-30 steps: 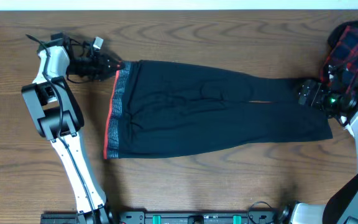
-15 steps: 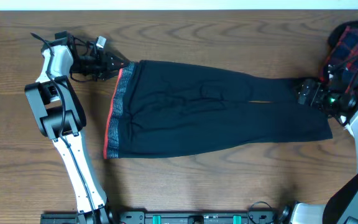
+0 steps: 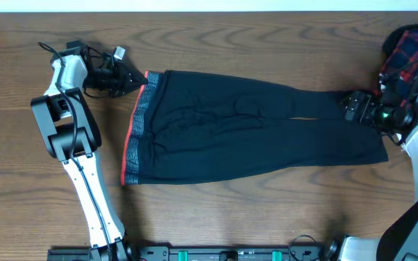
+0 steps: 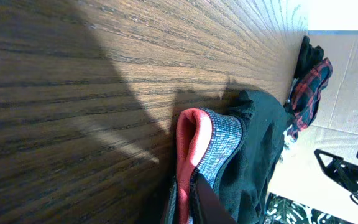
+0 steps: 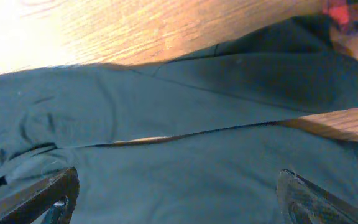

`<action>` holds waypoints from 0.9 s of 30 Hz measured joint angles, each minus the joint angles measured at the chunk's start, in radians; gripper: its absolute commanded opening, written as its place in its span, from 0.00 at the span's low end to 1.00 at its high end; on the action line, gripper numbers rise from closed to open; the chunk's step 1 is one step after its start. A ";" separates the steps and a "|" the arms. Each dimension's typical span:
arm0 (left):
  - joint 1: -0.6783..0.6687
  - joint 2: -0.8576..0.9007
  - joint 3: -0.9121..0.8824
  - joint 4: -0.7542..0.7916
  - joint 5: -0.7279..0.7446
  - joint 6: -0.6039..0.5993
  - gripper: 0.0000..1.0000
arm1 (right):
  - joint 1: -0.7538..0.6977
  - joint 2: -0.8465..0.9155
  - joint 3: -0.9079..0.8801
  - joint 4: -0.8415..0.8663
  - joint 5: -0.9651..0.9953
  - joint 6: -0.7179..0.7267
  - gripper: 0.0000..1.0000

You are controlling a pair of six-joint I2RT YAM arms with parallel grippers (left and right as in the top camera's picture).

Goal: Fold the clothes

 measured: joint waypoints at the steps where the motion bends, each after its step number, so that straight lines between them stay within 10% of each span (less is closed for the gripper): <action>1: 0.000 0.000 0.000 0.000 0.001 0.000 0.06 | 0.000 0.000 0.000 0.004 0.003 0.000 0.99; 27: 0.019 -0.141 0.000 0.003 -0.126 -0.026 0.06 | -0.001 0.184 0.000 0.307 0.172 0.112 0.98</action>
